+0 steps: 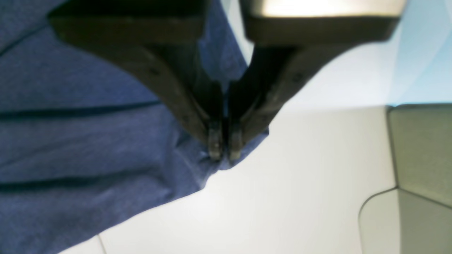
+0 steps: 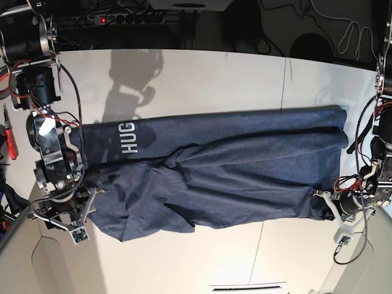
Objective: Layout the t-shirt on the table in an organized manner, then fold the t-shirt properly
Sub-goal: 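Pull both shirt ends apart with both grippers to straighten the fold, then adjust the folded shirt edges with both grippers, smoothing it flat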
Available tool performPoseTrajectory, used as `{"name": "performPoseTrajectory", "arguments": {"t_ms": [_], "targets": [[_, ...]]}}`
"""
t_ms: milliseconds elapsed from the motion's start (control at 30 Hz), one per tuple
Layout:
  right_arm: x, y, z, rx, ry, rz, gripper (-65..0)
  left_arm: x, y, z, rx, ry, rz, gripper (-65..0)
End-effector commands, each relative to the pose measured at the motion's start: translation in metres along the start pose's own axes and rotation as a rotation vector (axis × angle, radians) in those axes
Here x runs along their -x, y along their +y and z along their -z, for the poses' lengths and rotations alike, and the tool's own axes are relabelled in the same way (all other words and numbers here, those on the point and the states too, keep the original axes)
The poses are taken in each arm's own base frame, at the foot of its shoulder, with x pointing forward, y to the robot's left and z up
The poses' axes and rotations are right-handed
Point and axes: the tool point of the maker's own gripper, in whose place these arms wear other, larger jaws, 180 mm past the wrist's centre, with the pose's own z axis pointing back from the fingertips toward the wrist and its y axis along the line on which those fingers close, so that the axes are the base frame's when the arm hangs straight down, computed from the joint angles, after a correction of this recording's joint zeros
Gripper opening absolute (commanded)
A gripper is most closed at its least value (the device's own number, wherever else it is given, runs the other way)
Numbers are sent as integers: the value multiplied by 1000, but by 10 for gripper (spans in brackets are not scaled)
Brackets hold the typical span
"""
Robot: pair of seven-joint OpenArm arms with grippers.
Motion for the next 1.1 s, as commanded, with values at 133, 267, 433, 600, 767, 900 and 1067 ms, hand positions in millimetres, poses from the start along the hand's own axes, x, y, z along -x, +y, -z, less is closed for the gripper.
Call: {"name": "performPoseTrajectory", "arguments": {"t_ms": [133,267,433,600,767,900,1067], "targets": [[2,-21,37,-8,59,118,-351,-27,1,-1,1,-66,0,-650],[5,-23,52,-73,94,216,-351,-29,-5,1,11,-69,-3,-650],[26,-19,56,-108,172,277,-353,-30,-9,3,17,-71,-4,-650],[69,4,50,-122,225,264,-353,-30,-11,3,20,-70,-5,-650],[109,22,40,-119,268,217,-353,-30,-11,4,21,-70,-5,-650],[127,27,34,-96,284,182,-354,-30,-12,4,23,-71,-6,-650],[124,32,29,-75,242,169,-415,-30,-12,4,22,-70,-6,-650]]}}
